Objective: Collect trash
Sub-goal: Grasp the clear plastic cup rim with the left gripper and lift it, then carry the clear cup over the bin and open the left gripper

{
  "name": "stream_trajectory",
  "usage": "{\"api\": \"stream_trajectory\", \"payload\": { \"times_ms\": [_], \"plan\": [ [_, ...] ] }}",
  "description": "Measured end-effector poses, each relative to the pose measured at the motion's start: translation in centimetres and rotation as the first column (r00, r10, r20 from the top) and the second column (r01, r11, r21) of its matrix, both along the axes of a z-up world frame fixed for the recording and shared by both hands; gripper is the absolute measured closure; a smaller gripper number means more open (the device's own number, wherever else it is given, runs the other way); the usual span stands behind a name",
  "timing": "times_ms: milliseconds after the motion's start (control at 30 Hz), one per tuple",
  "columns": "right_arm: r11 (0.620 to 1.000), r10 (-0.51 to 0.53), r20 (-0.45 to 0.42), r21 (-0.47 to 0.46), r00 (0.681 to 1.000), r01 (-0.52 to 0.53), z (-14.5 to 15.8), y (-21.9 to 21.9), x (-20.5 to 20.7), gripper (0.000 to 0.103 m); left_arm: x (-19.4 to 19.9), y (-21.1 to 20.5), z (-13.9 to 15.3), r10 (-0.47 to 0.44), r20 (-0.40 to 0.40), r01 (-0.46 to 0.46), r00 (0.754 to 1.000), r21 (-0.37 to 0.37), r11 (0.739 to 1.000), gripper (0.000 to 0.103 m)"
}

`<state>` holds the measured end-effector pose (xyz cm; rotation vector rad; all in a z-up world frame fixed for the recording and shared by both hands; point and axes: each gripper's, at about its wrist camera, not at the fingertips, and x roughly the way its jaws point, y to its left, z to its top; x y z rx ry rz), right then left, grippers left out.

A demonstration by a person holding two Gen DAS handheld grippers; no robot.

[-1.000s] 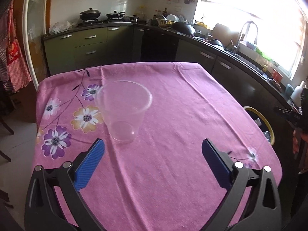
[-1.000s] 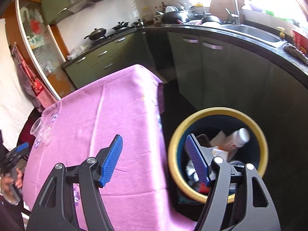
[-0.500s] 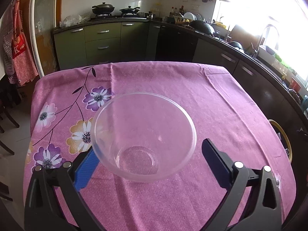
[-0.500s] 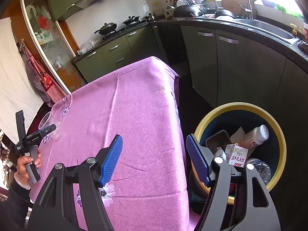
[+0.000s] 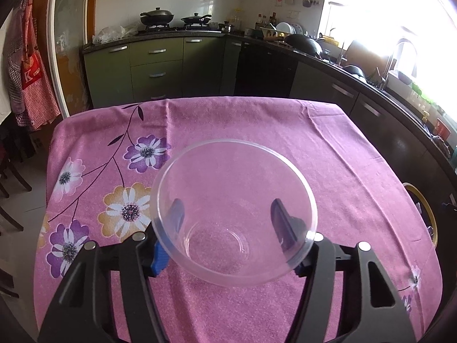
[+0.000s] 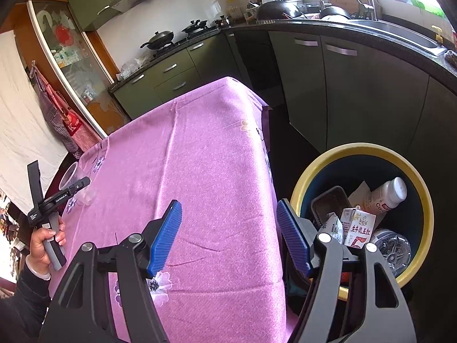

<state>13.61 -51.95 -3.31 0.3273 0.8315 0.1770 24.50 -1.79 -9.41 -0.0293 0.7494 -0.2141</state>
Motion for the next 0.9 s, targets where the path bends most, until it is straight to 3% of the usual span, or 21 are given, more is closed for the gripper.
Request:
{"api": "stream_trajectory", "payload": {
  "times_ms": [300, 533, 700, 900],
  "plan": [
    [1.0, -0.016, 0.02, 0.014, 1.0, 0.016, 0.5, -0.8, -1.7, 0.035, -2.6, -2.9, 2.9, -0.102, 0.037, 0.101, 0.994, 0.021, 0.995, 0.043],
    [0.994, -0.105, 0.035, 0.002, 0.994, 0.105, 0.9, -4.3, -5.4, 0.035, -5.0, -8.5, 5.3, -0.247, 0.054, 0.246, 0.967, 0.026, 0.969, 0.043],
    [0.971, -0.224, 0.061, -0.064, 0.973, 0.228, 1.5, -8.0, -9.5, 0.035, -6.3, -15.7, 6.7, -0.405, 0.052, 0.405, 0.913, 0.006, 0.914, 0.042],
    [0.924, -0.357, 0.085, -0.117, 0.93, 0.365, 1.7, -12.4, -14.9, 0.033, -7.8, -26.8, 7.6, -0.599, 0.039, 0.599, 0.8, -0.002, 0.8, 0.042]
  ]
}}
